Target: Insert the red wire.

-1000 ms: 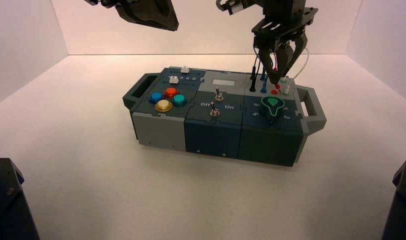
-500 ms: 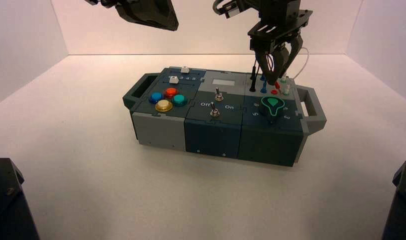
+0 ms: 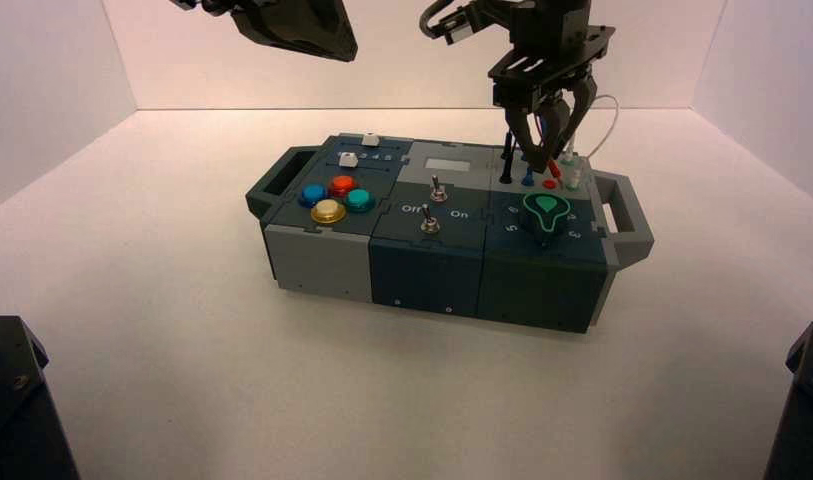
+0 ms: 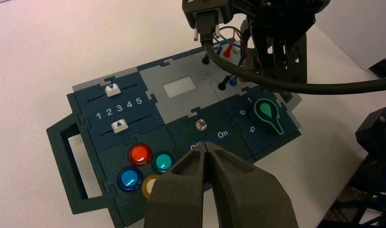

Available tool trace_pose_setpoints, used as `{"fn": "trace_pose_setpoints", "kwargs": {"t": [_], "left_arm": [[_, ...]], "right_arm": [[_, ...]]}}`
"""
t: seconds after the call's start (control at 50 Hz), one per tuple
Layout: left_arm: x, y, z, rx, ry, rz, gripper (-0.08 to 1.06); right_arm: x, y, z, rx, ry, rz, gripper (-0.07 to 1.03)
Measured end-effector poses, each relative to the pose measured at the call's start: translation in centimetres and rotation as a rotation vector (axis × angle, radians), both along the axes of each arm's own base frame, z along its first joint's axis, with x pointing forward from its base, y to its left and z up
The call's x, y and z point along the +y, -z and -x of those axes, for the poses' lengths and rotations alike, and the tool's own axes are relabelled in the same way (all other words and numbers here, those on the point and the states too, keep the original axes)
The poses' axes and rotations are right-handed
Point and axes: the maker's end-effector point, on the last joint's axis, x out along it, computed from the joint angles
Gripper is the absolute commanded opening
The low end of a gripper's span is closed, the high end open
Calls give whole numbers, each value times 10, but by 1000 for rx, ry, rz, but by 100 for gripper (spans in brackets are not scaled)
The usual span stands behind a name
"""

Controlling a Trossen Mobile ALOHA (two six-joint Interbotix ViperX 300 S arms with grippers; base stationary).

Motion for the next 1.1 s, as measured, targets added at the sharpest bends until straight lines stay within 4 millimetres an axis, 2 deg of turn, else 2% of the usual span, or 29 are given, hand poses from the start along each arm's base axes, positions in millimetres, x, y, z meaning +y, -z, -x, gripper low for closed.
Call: {"fn": "trace_pose_setpoints", "kwargs": {"t": [0.46, 0.76, 0.86, 0.92, 1.1], "left_arm": [[1, 0, -1, -6, 0, -5, -3], [2, 0, -2, -9, -1, -8, -3], [2, 0, -2, -11, 1, -10, -3], [2, 0, -2, -11, 1, -10, -3], [2, 0, -2, -10, 0, -9, -3]], "right_arm": [[-2, 4, -4, 6, -4, 23, 35], [-4, 9, -5, 5, -8, 46, 20], [-5, 11, -5, 9, -9, 51, 8], [-5, 11, -5, 8, -11, 53, -3], [-6, 11, -8, -4, -12, 52, -2]]}}
